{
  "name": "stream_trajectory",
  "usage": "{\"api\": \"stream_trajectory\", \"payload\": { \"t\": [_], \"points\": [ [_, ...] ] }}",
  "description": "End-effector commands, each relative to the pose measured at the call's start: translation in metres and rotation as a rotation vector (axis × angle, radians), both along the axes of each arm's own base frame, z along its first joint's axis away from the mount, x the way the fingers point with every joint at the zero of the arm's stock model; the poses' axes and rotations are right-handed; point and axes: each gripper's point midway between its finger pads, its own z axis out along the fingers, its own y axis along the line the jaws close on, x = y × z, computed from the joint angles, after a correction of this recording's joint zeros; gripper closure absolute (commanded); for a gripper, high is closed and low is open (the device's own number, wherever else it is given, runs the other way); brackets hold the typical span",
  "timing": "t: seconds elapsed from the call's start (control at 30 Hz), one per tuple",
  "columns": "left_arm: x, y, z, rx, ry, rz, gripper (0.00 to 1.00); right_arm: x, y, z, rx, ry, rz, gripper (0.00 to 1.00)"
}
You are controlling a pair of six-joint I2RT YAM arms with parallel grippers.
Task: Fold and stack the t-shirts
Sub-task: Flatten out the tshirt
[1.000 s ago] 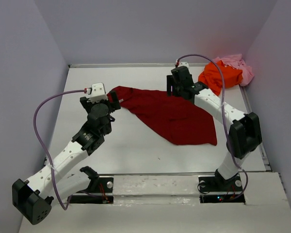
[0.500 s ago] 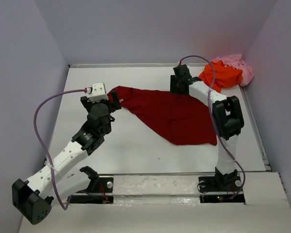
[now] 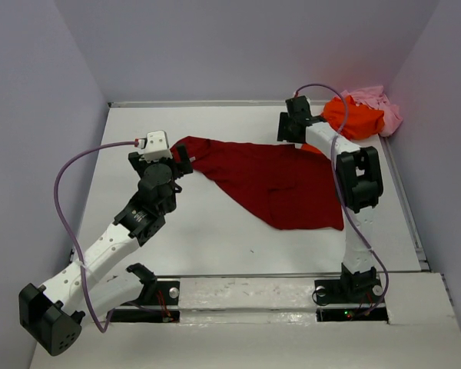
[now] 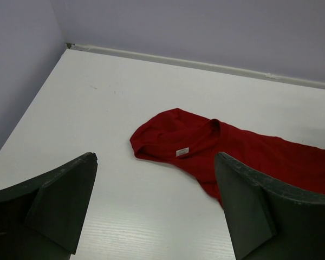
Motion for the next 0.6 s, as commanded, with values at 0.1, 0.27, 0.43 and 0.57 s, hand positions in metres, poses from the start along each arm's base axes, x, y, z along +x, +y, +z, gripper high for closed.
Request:
{"api": "stream_trajectory", "payload": {
  "t": [0.1,0.27,0.43,0.57],
  "points": [
    [0.001,0.001,0.028,-0.056,-0.068,0.013,0.01,0.011,0.011,-0.005,0.04,-0.002,0.021,0.32],
    [0.001,0.002,0.029,-0.058,-0.071,0.016,0.01,0.004,0.008,-0.012,0.039,0.018,0.007,0.33],
    [0.001,0.002,0.03,-0.059,-0.072,0.013,0.01,0.002,0.002,-0.018,0.034,0.031,-0.002,0.42],
    [0.001,0.002,0.03,-0.06,-0.073,0.014,0.01,0.001,0.004,-0.018,0.044,0.035,0.005,0.64]
  ]
}}
